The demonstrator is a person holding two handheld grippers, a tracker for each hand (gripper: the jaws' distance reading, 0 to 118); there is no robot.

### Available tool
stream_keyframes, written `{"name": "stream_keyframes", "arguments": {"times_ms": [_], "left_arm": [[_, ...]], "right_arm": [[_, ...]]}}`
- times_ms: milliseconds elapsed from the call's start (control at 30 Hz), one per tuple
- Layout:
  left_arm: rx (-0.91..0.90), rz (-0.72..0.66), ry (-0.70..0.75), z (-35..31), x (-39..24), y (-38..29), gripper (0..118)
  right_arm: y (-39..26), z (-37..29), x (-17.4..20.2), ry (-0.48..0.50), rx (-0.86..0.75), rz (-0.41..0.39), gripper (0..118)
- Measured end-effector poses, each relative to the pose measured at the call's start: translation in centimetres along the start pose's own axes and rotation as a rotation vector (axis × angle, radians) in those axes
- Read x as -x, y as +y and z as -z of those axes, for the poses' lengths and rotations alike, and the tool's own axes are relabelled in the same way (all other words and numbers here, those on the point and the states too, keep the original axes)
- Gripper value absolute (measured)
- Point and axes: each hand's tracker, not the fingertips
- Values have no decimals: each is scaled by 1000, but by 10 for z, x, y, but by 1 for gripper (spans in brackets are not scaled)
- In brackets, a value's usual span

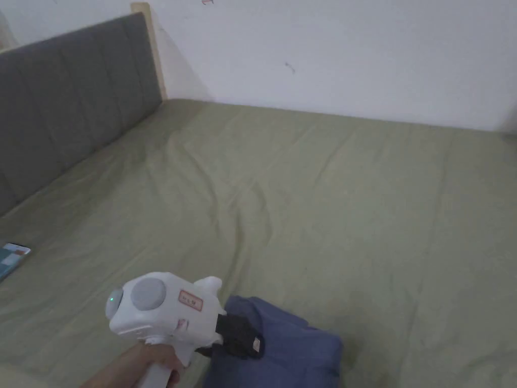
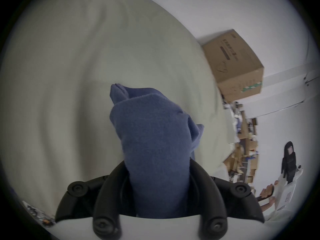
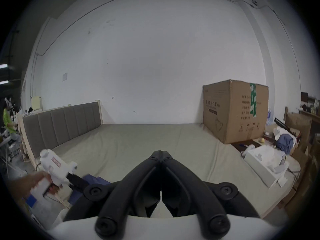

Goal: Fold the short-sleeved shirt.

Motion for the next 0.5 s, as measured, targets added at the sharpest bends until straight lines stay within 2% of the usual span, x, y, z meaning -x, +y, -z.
{"name": "stream_keyframes", "arguments": {"times_ms": [100,167,267,400,500], "left_arm": [[-22,-4,123,-37,30,25,30],[-40,34,204,-64,53,42,30],[-22,12,405,-94,86,73,30],[-26,90,688,-114,111,98,30],[-63,28,776,-123,152,121,30]], "right_arm": [[0,4,13,-25,0,-85,0],[1,11,19,-27,14,-113,0],[3,18,21,-37,29,-115,0],[5,34,21,-63,80,-108,0],[4,44,22,-75,120,-122,0]]}}
